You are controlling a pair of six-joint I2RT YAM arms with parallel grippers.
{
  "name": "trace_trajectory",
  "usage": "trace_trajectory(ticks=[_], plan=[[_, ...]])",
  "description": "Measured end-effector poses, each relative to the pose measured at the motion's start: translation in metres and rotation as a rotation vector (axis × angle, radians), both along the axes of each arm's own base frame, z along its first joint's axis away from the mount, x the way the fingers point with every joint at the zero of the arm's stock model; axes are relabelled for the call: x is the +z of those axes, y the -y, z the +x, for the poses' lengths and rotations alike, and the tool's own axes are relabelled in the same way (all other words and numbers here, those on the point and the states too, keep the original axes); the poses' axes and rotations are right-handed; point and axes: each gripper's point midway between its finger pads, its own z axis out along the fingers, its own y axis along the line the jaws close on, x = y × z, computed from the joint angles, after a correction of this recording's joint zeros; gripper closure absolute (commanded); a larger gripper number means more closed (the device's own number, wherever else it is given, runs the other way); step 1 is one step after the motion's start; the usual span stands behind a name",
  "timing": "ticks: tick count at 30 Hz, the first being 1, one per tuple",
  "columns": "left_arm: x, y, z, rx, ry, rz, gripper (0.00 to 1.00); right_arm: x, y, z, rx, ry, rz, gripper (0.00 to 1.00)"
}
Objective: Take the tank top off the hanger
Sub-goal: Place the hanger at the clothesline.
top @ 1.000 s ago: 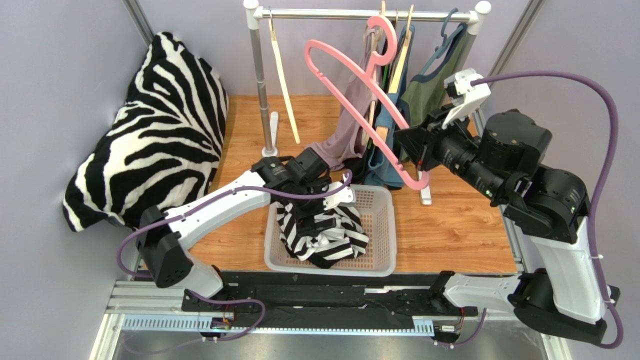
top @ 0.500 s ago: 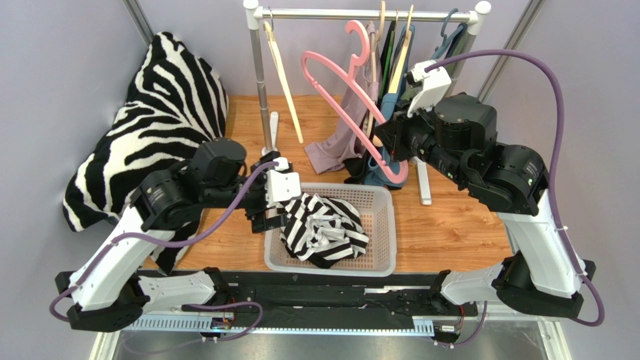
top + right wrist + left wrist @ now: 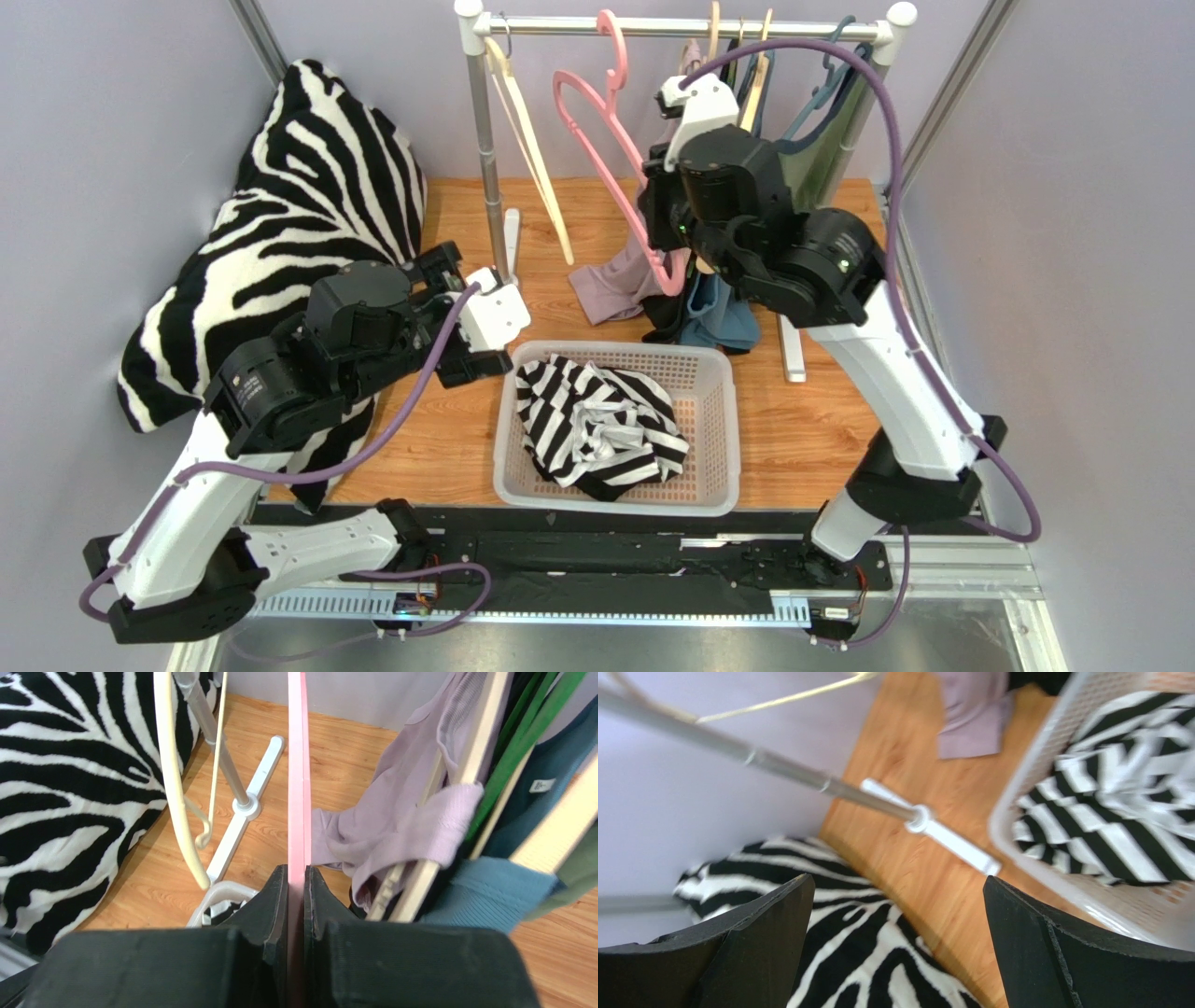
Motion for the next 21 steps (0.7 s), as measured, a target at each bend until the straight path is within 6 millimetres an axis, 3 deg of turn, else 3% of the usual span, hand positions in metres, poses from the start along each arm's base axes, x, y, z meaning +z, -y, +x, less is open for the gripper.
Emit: trace_trajectory(ticks=[5,9,16,21], plan=[[0.009,-0.026,0.023,0.177,0.089,-0.01,0.01,-0.005,-0.022,0.023,-0.031,0.024,-0.015,1.0],[0.014,-0.032,0.026,0.225,0.095,-0.052,0.01,-0.006,-0.03,0.033,-0.041,0.047,-0.023,1.0],[0.017,-0.041,0.034,0.303,0.08,-0.118,0.01,0.012,-0.031,0.041,-0.056,0.119,-0.004,1.0],[0.016,-0.038,0.041,0.326,0.048,-0.159,0.01,0.011,-0.034,0.054,-0.069,0.136,-0.006,1.0]])
